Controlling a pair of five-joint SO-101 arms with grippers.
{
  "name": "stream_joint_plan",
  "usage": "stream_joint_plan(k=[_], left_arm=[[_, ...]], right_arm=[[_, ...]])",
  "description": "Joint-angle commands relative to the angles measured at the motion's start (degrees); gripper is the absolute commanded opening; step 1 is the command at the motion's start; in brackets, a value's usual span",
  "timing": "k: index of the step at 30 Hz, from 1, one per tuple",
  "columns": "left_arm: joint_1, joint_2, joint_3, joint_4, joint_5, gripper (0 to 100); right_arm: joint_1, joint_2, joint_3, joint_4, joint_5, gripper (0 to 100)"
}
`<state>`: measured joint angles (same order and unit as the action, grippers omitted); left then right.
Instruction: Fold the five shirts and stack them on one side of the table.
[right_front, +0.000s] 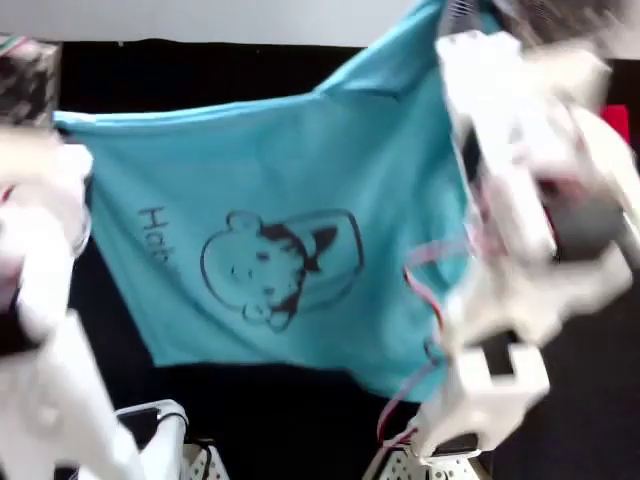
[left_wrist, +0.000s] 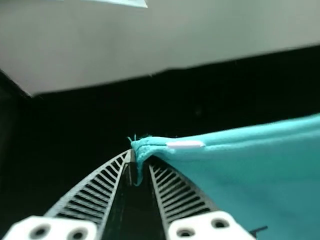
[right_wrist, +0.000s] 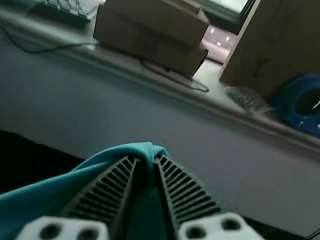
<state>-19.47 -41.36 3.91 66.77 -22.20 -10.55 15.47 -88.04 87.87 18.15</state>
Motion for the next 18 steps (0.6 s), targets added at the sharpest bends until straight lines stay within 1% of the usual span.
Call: stream_joint_plan(k=[1,4,8,13,15,18], left_arm=[[-0.2,1.3,11.3,-11.8,-0.9,1],[-0.4,7.6,11.4,-16.6,-0.9,1],[-0.6,19.2,-0.9,-16.4,-0.9,1],[0.0,35.6,-20.4,-7.4,-1.0,1],[0.9,42.0,-25.2,-2.4,-1.0,1],[1.8,50.1,-29.3,3.8,-1.0,1]], right_arm=[[-0.7,11.5,-0.6,-4.1,0.1,0.5],[-0.7,18.8,-1.0,-8.8,0.2,0.5],[-0.7,21.3,-0.7,-13.2,0.2,0.5],[-0.7,22.3,0.4,-13.8,0.1,0.5],[-0.8,23.5,3.1,-12.3,0.1,0.5],[-0.8,25.9,6.9,-9.4,0.1,0.5]])
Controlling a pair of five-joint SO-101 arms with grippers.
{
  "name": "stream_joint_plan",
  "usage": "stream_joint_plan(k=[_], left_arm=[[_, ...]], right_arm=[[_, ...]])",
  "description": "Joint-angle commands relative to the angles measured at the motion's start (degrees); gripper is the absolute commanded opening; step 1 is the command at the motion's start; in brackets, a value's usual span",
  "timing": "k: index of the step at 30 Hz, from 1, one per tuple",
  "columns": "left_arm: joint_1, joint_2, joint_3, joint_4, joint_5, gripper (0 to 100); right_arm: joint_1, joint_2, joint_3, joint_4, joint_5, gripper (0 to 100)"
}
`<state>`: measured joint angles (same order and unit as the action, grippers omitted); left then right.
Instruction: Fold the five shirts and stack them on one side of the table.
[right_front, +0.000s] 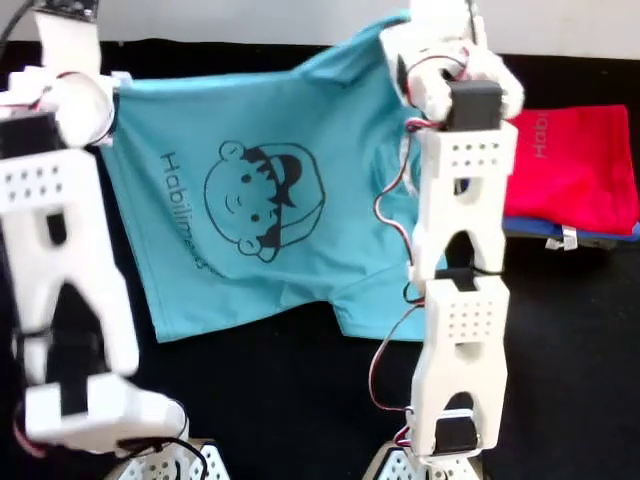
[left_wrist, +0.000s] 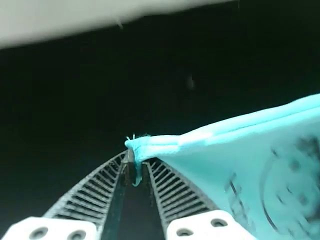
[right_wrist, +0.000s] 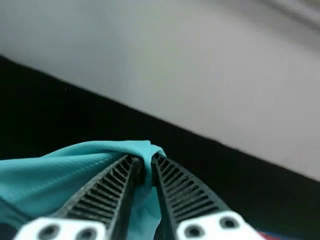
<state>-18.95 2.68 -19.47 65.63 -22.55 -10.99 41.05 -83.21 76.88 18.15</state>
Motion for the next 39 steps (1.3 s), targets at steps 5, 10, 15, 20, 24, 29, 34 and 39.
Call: stream_joint_plan(k=[5,10,15,20,24,29,34,39], left_arm=[[1.8,15.3,-7.5,7.3,-0.6,1],[1.8,19.5,-7.2,8.1,-0.4,1],[1.8,19.6,-7.6,17.0,-0.6,1],[2.2,19.7,-7.5,26.1,-3.5,1],[3.6,18.5,-7.2,33.7,-5.6,1],[2.7,11.6,-3.3,35.3,-5.9,1],[3.6,2.4,6.9,35.3,-6.0,1],[4.5,-2.4,18.7,32.7,-7.2,1]], right_arm=[[-0.4,5.5,6.8,3.6,0.1,0.5],[-0.4,10.6,7.2,4.9,0.1,0.5],[-0.2,11.4,0.6,19.2,0.1,0.5],[2.7,11.2,-3.7,24.3,0.0,0.5],[4.6,9.5,-2.1,24.5,-0.9,0.5],[5.1,-4.2,15.8,24.5,-1.7,0.5],[4.0,-20.6,42.9,24.0,-1.6,0.5],[4.5,-30.9,61.9,24.0,-1.3,0.5]])
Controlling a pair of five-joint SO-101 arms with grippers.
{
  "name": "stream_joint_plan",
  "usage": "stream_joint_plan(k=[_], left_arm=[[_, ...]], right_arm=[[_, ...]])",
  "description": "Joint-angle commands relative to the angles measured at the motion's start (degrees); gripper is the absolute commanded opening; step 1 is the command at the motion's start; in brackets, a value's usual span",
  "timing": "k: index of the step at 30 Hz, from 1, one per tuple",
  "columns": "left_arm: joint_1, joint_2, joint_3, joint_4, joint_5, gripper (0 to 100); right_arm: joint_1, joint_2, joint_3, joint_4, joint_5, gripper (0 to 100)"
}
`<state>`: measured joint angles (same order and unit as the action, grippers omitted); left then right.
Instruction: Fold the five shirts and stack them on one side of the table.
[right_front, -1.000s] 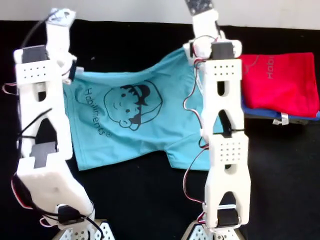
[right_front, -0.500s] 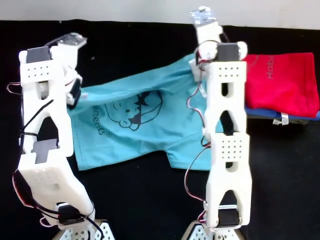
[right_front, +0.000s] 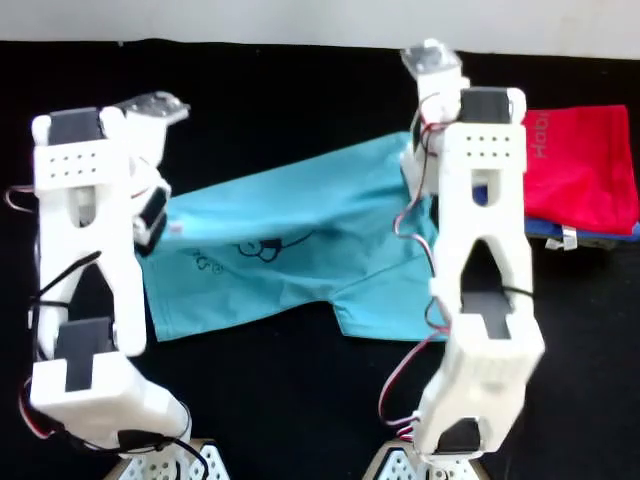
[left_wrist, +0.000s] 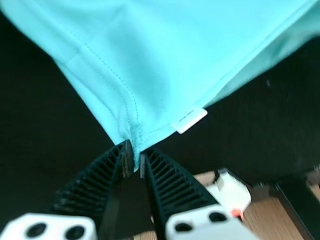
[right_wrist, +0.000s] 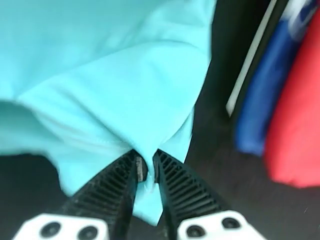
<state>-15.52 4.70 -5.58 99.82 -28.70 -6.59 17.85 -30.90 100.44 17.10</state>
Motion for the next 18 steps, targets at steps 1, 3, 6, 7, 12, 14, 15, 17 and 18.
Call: stream_joint_plan(k=[1,3,6,7,12,14,15,17,18], left_arm=[[0.9,-5.1,7.1,-2.8,-1.1,1],[0.9,-6.5,11.3,-4.0,-1.0,1],[1.2,-9.4,16.5,-4.3,-1.0,1],[1.2,-10.3,17.7,-4.5,-1.0,1],[1.0,-15.8,24.6,-7.1,-1.0,1],[1.2,-17.3,27.3,-7.7,-1.0,1],[1.2,-17.7,28.8,-9.1,-1.0,1],[0.9,-18.2,32.3,-12.6,-1.0,1],[0.9,-18.3,34.1,-14.2,-1.0,1]], right_arm=[[0.5,-9.3,12.4,0.3,0.4,0.5],[1.0,-12.2,17.1,-0.4,1.3,0.6],[2.6,-16.7,23.3,-2.9,1.6,0.6],[2.9,-18.1,25.5,-3.6,1.6,0.6],[2.7,-25.5,36.2,-5.9,1.7,0.6],[2.8,-28.4,40.0,-7.5,2.4,0.6],[2.9,-29.7,42.2,-8.6,3.3,0.6],[2.9,-31.3,46.7,-11.1,4.0,0.6],[2.9,-32.0,49.1,-12.6,4.3,0.6]])
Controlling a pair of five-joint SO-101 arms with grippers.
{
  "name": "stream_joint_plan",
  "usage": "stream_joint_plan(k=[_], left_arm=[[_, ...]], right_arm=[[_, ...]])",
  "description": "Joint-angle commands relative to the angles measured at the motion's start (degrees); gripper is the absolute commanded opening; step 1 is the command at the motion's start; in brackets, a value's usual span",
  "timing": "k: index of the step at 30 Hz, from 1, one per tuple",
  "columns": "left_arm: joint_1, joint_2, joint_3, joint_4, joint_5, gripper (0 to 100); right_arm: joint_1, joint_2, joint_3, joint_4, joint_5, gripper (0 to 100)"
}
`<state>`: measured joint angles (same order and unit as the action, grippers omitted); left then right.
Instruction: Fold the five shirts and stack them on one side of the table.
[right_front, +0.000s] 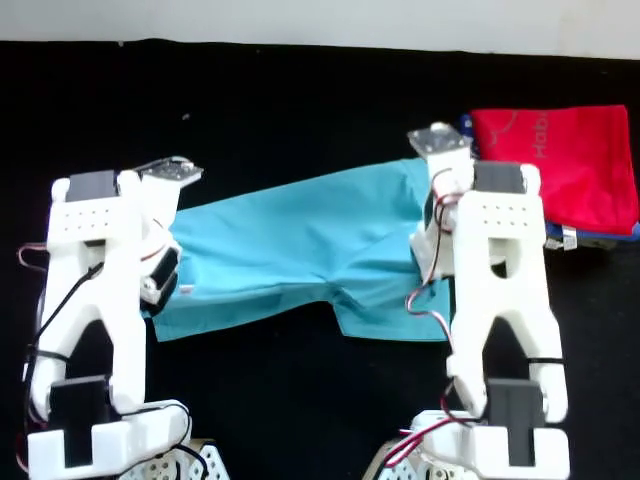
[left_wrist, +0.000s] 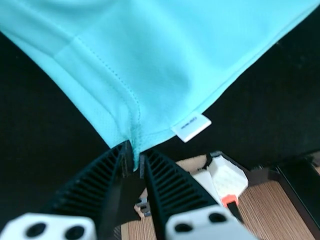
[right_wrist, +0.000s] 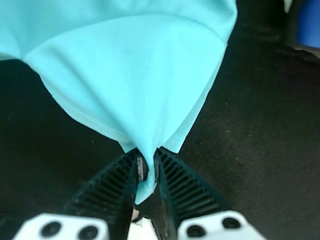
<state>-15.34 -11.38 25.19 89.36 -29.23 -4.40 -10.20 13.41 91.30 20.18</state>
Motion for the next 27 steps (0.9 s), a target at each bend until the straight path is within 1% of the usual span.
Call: stream_joint_plan(k=[1,4,9,13,18,20,22,24,27], left_arm=[[0.7,-2.2,5.0,-5.4,-0.4,1],[0.7,-2.2,9.1,-9.4,-0.4,1],[0.7,-2.2,11.6,-13.0,-0.4,1],[0.7,-2.2,12.1,-14.2,-0.4,1],[0.6,-2.2,11.8,-13.8,-0.4,2],[0.1,-2.6,11.6,-13.4,-0.4,7],[-1.4,-2.6,9.8,-11.6,-0.4,12],[-3.5,-2.6,7.1,-9.6,-0.4,15],[-6.7,-2.6,0.5,-5.6,-0.5,16]], right_arm=[[0.7,-4.4,6.9,-4.8,1.2,0.6],[0.7,-5.0,11.1,-6.8,1.2,0.6],[0.8,-4.8,12.6,-8.8,1.2,0.6],[0.8,-4.9,12.3,-8.3,1.2,0.6],[0.8,-4.9,14.7,-8.7,1.2,1.5],[0.7,-5.0,15.2,-8.4,1.1,6.0],[0.7,-5.1,15.3,-8.1,1.1,12.8],[0.7,-5.1,14.5,-6.5,1.2,18.0],[0.2,-6.8,9.7,-3.1,1.1,19.3]])
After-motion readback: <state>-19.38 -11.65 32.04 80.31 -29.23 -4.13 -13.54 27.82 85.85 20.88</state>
